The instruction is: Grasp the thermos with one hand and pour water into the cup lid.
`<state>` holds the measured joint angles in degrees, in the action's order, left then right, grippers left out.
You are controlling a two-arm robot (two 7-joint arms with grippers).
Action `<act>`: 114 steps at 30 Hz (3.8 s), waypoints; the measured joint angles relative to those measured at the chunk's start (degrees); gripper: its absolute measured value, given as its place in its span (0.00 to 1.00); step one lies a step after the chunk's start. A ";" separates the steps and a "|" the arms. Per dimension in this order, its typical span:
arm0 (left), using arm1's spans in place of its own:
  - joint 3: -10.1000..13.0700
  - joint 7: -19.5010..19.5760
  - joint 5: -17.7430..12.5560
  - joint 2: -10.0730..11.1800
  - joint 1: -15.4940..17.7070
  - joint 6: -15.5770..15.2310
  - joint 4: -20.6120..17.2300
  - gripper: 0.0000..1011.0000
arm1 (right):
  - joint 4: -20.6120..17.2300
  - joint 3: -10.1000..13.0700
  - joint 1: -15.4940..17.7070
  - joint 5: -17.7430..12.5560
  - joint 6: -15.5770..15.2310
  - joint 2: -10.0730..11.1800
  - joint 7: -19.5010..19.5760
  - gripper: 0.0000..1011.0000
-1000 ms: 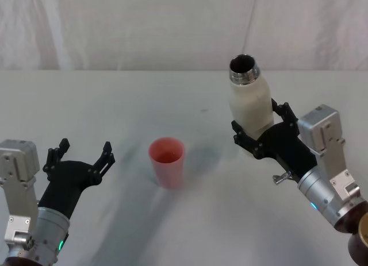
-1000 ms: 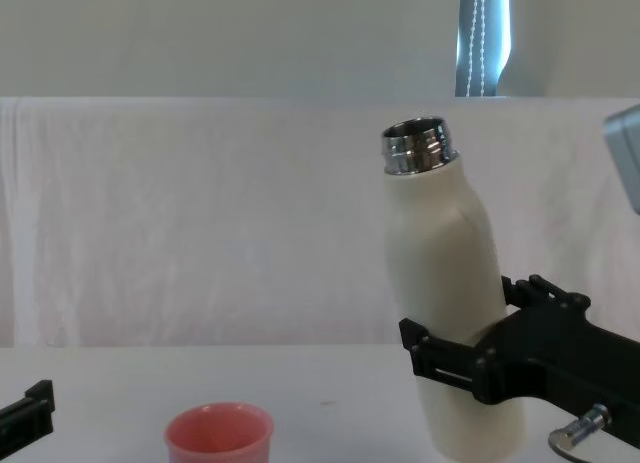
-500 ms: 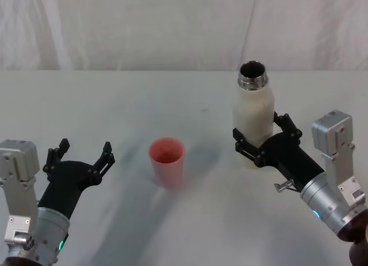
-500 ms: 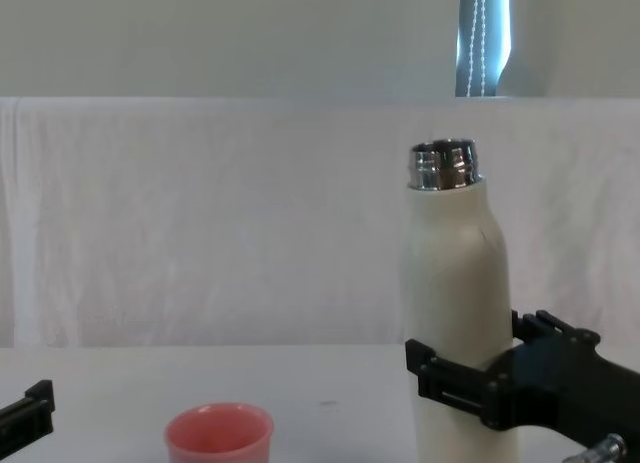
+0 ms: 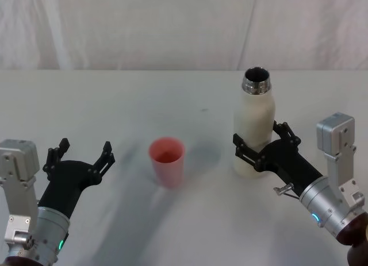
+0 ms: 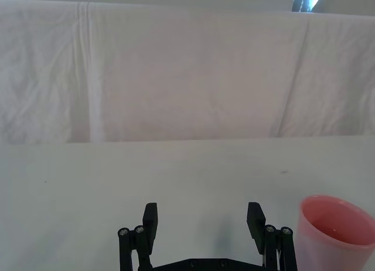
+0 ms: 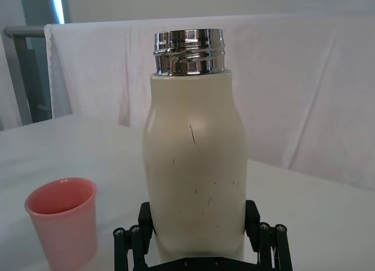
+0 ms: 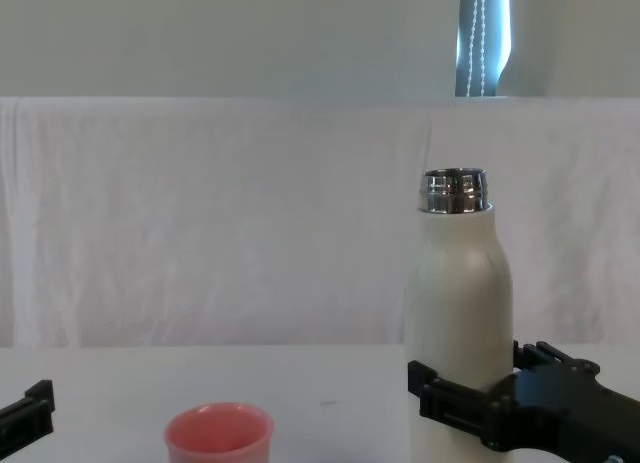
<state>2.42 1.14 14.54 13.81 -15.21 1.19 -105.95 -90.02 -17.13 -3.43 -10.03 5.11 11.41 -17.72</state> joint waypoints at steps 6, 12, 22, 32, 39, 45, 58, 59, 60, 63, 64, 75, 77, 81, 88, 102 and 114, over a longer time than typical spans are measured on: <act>0.00 0.00 0.00 0.00 0.00 0.00 0.00 0.99 | 0.93 0.04 -0.35 -1.23 0.04 -0.04 0.14 0.95; 0.00 0.00 0.00 0.00 0.00 0.00 0.00 0.99 | 2.03 -0.27 -0.88 -1.39 0.87 -0.07 0.27 0.95; 0.00 0.00 0.00 -0.01 0.00 0.00 0.00 0.99 | 3.53 -0.64 -1.51 -2.12 1.52 -0.17 0.17 0.95; 0.00 0.00 0.00 0.00 0.00 0.00 0.00 0.99 | 4.18 -0.85 -1.71 -2.68 1.88 -0.23 0.04 0.95; 0.00 0.00 0.00 0.00 0.00 0.00 0.00 0.99 | 4.49 -0.97 -1.84 -3.04 2.07 -0.23 -0.09 0.95; 0.00 0.00 0.00 0.00 0.00 0.00 0.00 0.99 | 4.71 -0.94 -1.92 -3.29 2.17 -0.32 -0.03 0.95; 0.00 0.00 0.00 0.00 0.00 0.00 0.00 0.99 | 4.77 -0.91 -1.94 -3.34 2.17 -0.33 0.07 0.95; 0.00 0.00 0.00 0.00 0.00 0.00 0.00 0.99 | 4.77 -0.90 -1.94 -3.34 2.18 -0.33 0.07 0.95; 0.00 0.00 0.00 0.00 0.00 0.00 0.00 0.99 | 4.77 -0.90 -1.93 -3.34 2.18 -0.33 0.08 0.95; 0.00 0.00 0.00 0.00 0.00 0.00 0.00 0.99 | 4.76 -0.90 -1.93 -3.35 2.22 -0.33 0.12 0.98; 0.00 0.00 0.00 0.00 0.00 0.00 0.00 0.99 | 4.76 -0.88 -1.92 -3.35 2.22 -0.32 0.13 0.99; 0.00 0.00 0.00 0.00 0.00 0.00 0.00 0.99 | 4.74 -0.90 -1.89 -3.35 2.23 -0.32 0.13 0.99; 0.00 0.00 0.00 0.00 0.00 0.00 0.00 0.99 | 4.73 -0.90 -1.89 -3.34 2.24 -0.33 0.13 0.99; 0.00 0.00 0.00 0.00 0.00 0.00 0.00 0.99 | 4.71 -0.91 -1.89 -3.34 2.24 -0.32 0.13 0.99; 0.00 0.00 0.00 0.00 0.00 0.00 0.00 0.99 | 4.58 -0.91 -1.56 -3.49 2.52 -0.27 0.00 0.99; 0.00 0.00 0.00 0.00 0.00 0.00 0.00 0.99 | 3.45 -0.97 -0.72 -3.50 2.41 0.26 0.09 0.99; 0.00 0.00 0.00 0.00 0.00 0.00 0.00 0.99 | 2.52 -0.73 0.14 -3.47 1.97 0.84 0.23 0.99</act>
<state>2.41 1.14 14.54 13.81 -15.21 1.19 -105.95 -87.50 -17.86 -3.29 -13.50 7.08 12.25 -17.49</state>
